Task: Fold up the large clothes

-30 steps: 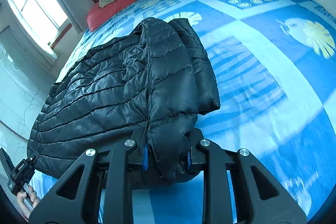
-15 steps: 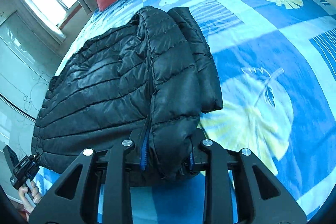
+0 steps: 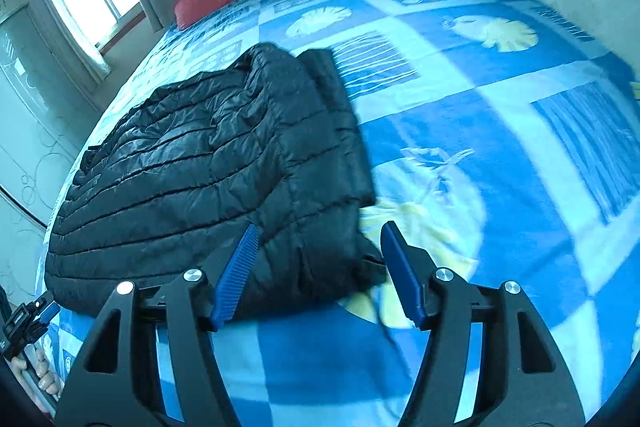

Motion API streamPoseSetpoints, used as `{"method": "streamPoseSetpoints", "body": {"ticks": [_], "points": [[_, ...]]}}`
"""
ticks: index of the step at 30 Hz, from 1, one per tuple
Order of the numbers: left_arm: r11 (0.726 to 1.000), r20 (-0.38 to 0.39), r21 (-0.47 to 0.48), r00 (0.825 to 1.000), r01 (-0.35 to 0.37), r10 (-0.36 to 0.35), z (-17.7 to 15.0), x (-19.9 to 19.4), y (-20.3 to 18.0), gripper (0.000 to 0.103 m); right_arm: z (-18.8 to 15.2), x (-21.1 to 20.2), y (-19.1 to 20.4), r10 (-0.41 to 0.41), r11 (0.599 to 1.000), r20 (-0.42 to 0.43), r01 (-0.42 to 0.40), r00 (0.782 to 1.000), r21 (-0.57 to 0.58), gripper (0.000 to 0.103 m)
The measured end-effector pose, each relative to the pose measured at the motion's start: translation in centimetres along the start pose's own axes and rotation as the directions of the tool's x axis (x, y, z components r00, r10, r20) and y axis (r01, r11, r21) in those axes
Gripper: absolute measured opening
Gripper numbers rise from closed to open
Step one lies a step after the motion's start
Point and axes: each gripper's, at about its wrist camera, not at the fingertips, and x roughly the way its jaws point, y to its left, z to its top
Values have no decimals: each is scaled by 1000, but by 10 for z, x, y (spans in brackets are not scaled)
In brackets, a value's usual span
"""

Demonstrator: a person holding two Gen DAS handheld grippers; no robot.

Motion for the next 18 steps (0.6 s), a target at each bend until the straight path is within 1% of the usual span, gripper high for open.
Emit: {"method": "streamPoseSetpoints", "body": {"ticks": [2, 4, 5, 6, 7, 8, 9, 11, 13, 15, 18], "points": [[999, 11, 36, 1000, -14, 13, -2, -10, -1, 65, -1, -11, -1, -28, 1000, 14, 28, 1000, -14, 64], [998, 23, 58, 999, -38, 36, 1, -20, -1, 70, -1, -20, 3, -54, 998, 35, 55, 998, -26, 62], [997, 30, 62, 999, -43, 41, 4, -23, -1, 71, -1, -22, 6, -50, 998, 41, 51, 998, -26, 56], [996, 40, 69, 998, -50, 47, 9, -26, -1, 71, 1, -23, 11, -37, 999, 38, 39, 999, -28, 44], [996, 49, 74, 997, -58, 54, 13, -26, -1, 71, 2, -21, 18, -20, 999, 34, 22, 999, -34, 39], [994, 60, 80, 996, -71, 66, 20, -26, -1, 72, 4, -19, 24, -12, 999, 32, 13, 999, -39, 32], [994, 62, 82, 996, -77, 72, 25, -25, 0, 72, 5, -13, 34, 6, 999, 23, -4, 1000, -53, 30], [993, 63, 94, 996, -71, 65, 42, -17, -2, 72, 8, -1, 57, 50, 996, -2, -49, 999, -75, 29], [990, 54, 107, 995, -88, 83, 58, -5, -3, 72, 10, 16, 87, 99, 989, -36, -102, 994, -106, 29], [990, 37, 110, 996, -85, 81, 69, 5, -2, 72, 15, 32, 116, 134, 980, -64, -142, 989, -139, 28], [985, 13, 133, 994, -109, 108, 89, 25, -3, 72, 24, 53, 154, 161, 968, -82, -174, 983, -182, 27]]}}
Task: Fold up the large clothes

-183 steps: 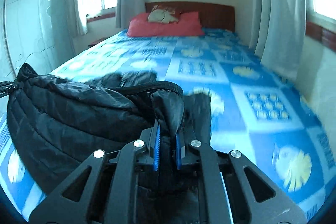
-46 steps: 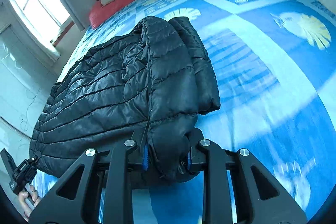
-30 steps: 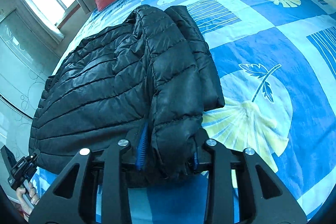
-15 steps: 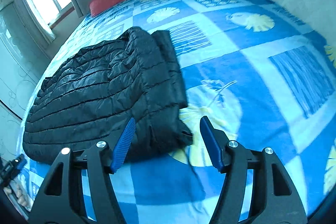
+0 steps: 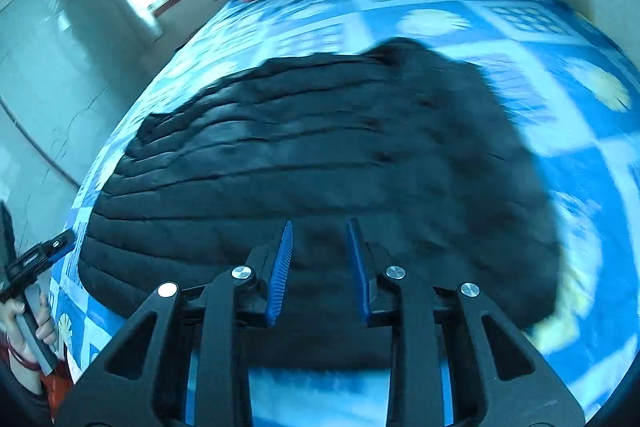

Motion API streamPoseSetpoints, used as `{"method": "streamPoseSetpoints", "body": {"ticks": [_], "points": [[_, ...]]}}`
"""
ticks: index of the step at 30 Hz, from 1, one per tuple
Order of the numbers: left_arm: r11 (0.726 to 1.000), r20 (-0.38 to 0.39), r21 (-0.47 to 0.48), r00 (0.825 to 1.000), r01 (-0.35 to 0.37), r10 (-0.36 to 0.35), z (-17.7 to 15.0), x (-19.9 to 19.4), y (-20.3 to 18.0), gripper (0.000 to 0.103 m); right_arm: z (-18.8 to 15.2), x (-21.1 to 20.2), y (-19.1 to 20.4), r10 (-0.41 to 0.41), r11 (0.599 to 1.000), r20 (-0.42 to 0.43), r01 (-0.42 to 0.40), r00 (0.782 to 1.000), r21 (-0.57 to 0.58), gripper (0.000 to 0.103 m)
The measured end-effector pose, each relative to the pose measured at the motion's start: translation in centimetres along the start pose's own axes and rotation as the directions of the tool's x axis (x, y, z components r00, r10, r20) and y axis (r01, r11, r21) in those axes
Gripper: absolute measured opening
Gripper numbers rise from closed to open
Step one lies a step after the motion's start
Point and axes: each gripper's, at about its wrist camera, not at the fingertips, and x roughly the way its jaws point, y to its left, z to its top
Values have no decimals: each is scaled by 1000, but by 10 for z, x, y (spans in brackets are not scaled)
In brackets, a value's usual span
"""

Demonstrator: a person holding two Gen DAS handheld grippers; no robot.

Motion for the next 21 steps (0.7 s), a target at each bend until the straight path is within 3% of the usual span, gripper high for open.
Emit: {"method": "streamPoseSetpoints", "body": {"ticks": [8, 13, 21], "points": [[1000, -63, 26, 998, -10, 12, 36, 38, 4, 72, 40, 58, 51, 18, 998, -40, -20, 999, -64, 27], [1000, -107, 2, 994, 21, -21, 44, 62, 11, 72, 35, 96, 58, -35, 995, -102, 26, 994, -92, 28], [997, -154, 65, 988, 27, -17, 48, 85, 4, 77, 25, 117, 60, -66, 993, -118, 53, 991, -109, 28]]}}
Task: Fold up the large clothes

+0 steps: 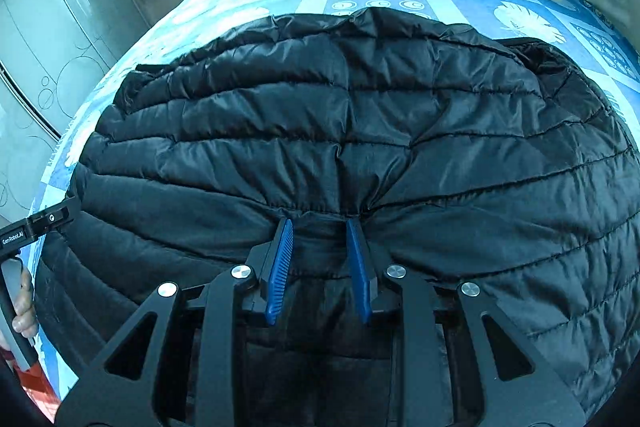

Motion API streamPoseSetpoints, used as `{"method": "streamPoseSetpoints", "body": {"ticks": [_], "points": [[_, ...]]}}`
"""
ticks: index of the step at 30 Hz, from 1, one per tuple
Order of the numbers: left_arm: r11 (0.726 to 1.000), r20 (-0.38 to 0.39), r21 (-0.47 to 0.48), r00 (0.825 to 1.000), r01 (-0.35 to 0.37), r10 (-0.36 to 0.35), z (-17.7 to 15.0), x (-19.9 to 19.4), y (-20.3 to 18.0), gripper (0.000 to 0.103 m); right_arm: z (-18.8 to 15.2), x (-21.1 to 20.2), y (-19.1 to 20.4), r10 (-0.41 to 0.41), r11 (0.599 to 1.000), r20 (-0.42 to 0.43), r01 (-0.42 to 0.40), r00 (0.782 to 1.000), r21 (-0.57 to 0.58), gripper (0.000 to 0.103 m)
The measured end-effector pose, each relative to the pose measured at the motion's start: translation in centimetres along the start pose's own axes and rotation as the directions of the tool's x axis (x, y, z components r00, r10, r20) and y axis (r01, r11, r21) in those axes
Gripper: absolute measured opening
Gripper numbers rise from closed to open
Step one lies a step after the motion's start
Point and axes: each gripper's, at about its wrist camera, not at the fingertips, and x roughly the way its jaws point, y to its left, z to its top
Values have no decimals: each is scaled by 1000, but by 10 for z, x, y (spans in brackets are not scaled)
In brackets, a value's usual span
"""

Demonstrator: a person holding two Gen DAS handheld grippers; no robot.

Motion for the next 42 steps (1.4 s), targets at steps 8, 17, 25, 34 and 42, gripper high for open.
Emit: {"method": "streamPoseSetpoints", "body": {"ticks": [8, 17, 25, 34, 42], "points": [[997, -15, -56, 998, 57, -58, 3, 1, 8, 79, -6, 1, 5, -21, 999, 15, 22, 1000, -29, 28], [966, -49, -178, 978, 189, -201, 7, 7, 27, 84, -10, 0, 9, -29, 999, 22, 30, 999, -39, 28], [983, -94, -87, 981, 160, -168, 3, 18, 1, 84, -11, -1, 9, -29, 999, 25, 30, 999, -40, 28], [952, -88, -74, 949, 298, -304, 12, 10, -4, 25, -11, 0, 16, -49, 997, 31, 51, 998, -63, 28], [971, -12, -1, 971, 241, -241, 31, -51, -61, 19, -11, -1, 21, -44, 997, 38, 47, 998, -69, 27]]}}
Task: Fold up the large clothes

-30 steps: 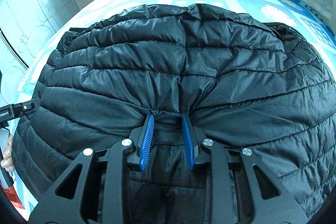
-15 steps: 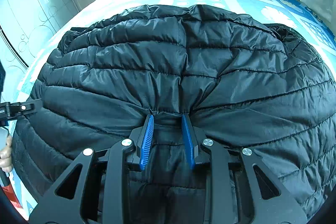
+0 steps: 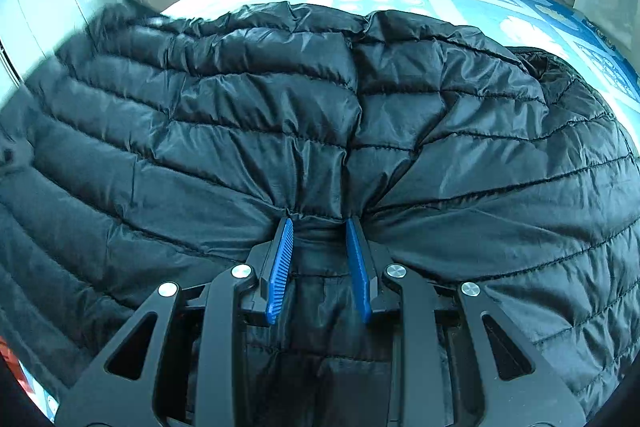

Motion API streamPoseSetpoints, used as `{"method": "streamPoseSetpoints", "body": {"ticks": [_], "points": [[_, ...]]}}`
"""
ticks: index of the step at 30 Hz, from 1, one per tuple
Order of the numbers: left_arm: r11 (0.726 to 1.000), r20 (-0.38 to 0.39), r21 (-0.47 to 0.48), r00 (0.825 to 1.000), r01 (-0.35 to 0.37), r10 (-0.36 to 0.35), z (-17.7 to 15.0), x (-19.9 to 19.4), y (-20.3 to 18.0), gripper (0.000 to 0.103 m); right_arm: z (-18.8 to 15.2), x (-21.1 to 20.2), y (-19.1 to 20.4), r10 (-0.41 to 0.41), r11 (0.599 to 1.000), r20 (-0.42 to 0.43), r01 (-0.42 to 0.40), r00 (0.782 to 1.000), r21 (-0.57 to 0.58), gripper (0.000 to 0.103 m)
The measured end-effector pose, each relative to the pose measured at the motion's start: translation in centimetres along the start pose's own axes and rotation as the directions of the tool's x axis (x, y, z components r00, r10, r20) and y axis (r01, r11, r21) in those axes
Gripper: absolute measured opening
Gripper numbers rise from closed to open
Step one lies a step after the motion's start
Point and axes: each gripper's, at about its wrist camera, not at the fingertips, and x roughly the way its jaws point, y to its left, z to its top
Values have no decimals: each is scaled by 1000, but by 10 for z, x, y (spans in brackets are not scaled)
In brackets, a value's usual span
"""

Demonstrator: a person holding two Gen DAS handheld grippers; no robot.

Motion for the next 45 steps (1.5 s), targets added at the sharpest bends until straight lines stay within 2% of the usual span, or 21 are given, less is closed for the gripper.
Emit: {"method": "streamPoseSetpoints", "body": {"ticks": [4, 7, 10, 16, 21, 26, 30, 32, 37, 39, 41, 45], "points": [[997, 37, 34, 997, -73, 72, 5, -14, -43, 19, 2, -12, -1, -4, 1000, 11, 4, 1000, -20, 27], [989, 59, 80, 991, -125, 120, 7, -15, -77, 19, 1, -33, -19, 35, 999, 24, -36, 999, 29, 32], [977, 69, 128, 984, -173, 165, 9, -7, -108, 19, -3, -56, -41, 14, 999, 57, -16, 998, 35, 33], [944, 69, 214, 968, -250, 241, 4, 31, -169, 19, -17, -89, -96, -54, 997, 86, 50, 995, 56, 36], [912, 50, 263, 949, -314, 312, -10, 87, -210, 20, -35, -109, -138, -110, 990, 93, 101, 990, 98, 38], [869, 54, 318, 922, -380, 383, -31, 133, -243, 20, -54, -121, -174, -136, 983, 95, 122, 986, 140, 39], [821, 87, 365, 894, -440, 440, -51, 163, -266, 20, -65, -128, -180, -147, 978, 102, 129, 984, 164, 39], [808, 101, 370, 885, -457, 455, -60, 174, -272, 20, -69, -130, -184, -154, 975, 106, 134, 982, 175, 39], [765, 181, 373, 850, -525, 494, -83, 193, -285, 20, -78, -135, -188, -152, 972, 109, 129, 982, 197, 39], [739, 219, 387, 834, -551, 507, -89, 192, -290, 20, -81, -138, -189, -155, 971, 108, 131, 982, 201, 39], [729, 230, 399, 831, -556, 507, -92, 190, -294, 20, -85, -143, -193, -156, 970, 109, 132, 982, 205, 39], [736, 248, 406, 840, -542, 482, -96, 176, -303, 35, -86, -151, -198, -174, 967, 116, 147, 978, 209, 40]]}}
